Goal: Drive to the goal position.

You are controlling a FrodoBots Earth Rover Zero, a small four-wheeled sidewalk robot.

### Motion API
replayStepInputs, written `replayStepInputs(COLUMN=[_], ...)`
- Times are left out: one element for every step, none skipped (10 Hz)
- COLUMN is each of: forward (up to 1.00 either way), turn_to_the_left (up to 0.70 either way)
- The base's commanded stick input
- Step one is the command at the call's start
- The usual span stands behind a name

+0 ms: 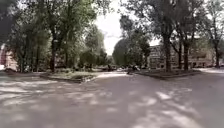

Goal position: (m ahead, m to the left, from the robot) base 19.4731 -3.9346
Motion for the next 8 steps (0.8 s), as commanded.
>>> replayStepInputs(forward=[0.85,0.85,0.85,0.85,0.85,0.85,0.85,0.85], turn_to_the_left=[0.00,0.00,0.00,0.00,0.00,0.00,0.00,0.00])
